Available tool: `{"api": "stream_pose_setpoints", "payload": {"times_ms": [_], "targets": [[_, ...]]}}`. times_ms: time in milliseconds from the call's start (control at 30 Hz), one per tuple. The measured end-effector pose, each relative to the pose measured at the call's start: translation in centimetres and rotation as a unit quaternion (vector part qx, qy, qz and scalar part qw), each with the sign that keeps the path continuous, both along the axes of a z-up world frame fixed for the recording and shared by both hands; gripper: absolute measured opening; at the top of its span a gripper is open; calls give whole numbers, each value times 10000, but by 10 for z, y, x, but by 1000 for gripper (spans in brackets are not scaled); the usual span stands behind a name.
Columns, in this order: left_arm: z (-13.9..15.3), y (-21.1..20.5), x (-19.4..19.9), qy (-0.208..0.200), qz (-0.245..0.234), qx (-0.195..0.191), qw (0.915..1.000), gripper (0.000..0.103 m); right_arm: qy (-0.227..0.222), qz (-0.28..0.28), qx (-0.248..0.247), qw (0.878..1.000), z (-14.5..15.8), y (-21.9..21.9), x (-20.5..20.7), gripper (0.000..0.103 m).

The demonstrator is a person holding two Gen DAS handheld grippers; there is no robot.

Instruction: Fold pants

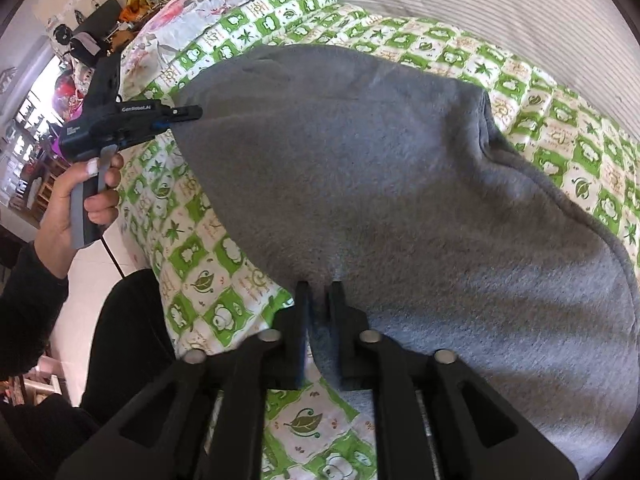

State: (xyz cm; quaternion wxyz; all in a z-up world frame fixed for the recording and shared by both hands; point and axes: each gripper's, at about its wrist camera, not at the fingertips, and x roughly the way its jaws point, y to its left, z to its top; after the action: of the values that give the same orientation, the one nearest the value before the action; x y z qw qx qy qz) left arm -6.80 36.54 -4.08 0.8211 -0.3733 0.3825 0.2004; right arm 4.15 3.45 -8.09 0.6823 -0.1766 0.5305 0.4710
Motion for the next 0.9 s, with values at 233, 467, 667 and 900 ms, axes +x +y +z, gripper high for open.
{"api": "stream_pose_setpoints", "payload": {"times_ms": [233, 467, 667, 900], "targets": [[-5, 9, -24, -257, 349, -326, 9985, 72, 252, -372, 947, 9945, 42, -4, 12, 65], [-38, 23, 0, -263, 632, -925, 9934, 81, -605, -1247, 190, 9902, 31, 32, 81, 65], [-35, 27, 25, -248, 763, -785, 9937, 89, -402, -1377, 376, 9889, 23, 61, 138, 71], [-37, 22, 47, -259, 896, -269, 9953, 82, -623, -1555, -532, 9844, -28, 74, 172, 66]]}}
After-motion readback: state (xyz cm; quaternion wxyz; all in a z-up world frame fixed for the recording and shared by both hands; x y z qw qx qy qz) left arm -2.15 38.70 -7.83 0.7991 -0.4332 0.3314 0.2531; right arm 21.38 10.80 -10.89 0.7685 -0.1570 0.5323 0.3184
